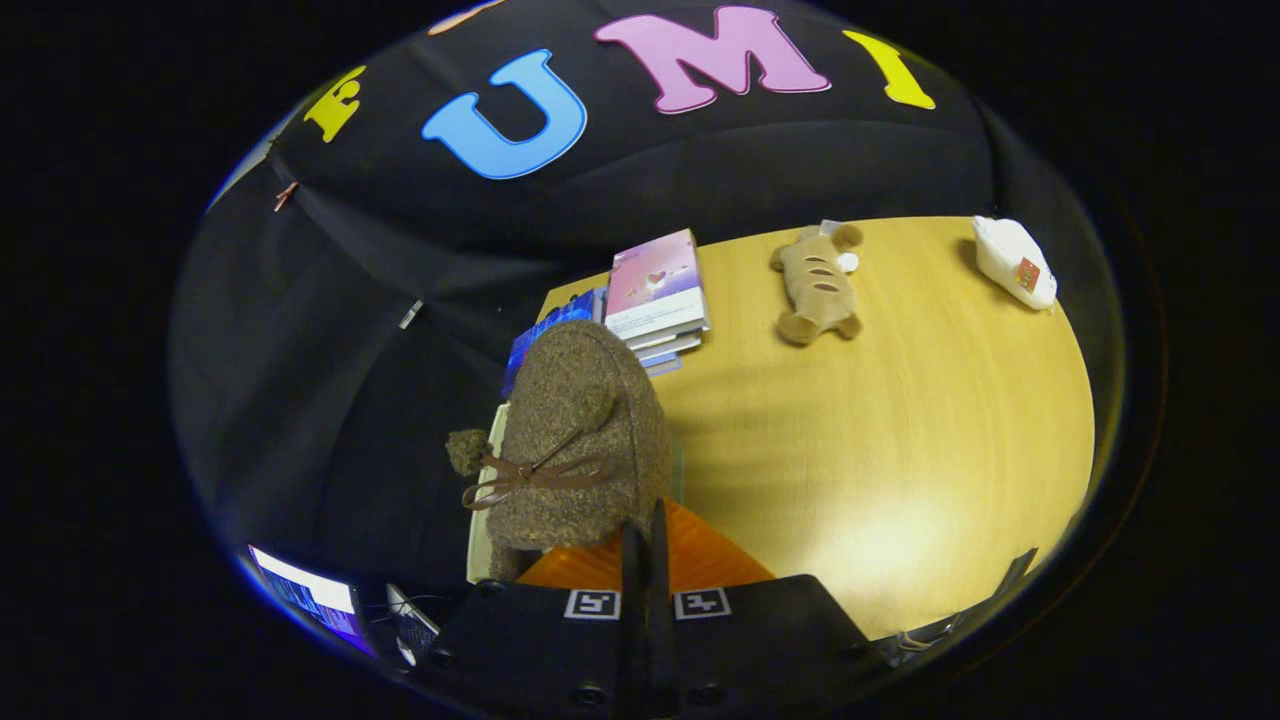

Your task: Open the storage box then place both shoes into the box .Put the left shoe in first, then the right shoe, with the right side of both shoes facing outward in a uniform manner.

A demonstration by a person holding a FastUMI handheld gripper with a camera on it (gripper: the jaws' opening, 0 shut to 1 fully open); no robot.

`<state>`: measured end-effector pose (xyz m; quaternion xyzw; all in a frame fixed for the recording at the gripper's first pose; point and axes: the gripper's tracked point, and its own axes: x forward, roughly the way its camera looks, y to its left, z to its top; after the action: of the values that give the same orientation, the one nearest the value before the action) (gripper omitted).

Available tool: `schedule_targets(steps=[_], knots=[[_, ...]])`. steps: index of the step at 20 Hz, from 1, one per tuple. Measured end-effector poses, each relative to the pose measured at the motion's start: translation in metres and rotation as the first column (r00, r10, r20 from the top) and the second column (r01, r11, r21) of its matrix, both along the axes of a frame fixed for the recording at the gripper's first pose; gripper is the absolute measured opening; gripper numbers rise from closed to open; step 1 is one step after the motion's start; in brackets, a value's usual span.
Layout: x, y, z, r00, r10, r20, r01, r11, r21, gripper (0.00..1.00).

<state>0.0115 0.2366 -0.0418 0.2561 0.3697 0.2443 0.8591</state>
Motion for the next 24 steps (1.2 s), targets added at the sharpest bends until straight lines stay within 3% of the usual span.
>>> schedule_targets(steps=[6, 11, 16, 18, 19, 22, 24], knots=[[-0.004, 0.068, -0.023, 0.997, 0.023, -0.076, -0.033, 0.991, -0.13, 0.05], [0.0, 0.087, -0.057, 0.994, -0.002, -0.11, -0.023, 0.976, -0.219, 0.05], [-0.002, 0.091, -0.063, 0.994, -0.017, -0.106, -0.009, 0.972, -0.233, 0.05], [-0.006, 0.099, -0.059, 0.994, 0.006, -0.112, -0.028, 0.981, -0.193, 0.11], [-0.009, 0.103, -0.055, 0.993, 0.021, -0.116, -0.04, 0.986, -0.164, 0.26], [-0.012, 0.104, -0.042, 0.995, 0.05, -0.081, -0.062, 0.985, -0.159, 1.0], [-0.013, 0.101, -0.036, 0.998, 0.051, -0.047, -0.059, 0.984, -0.17, 0.99]])
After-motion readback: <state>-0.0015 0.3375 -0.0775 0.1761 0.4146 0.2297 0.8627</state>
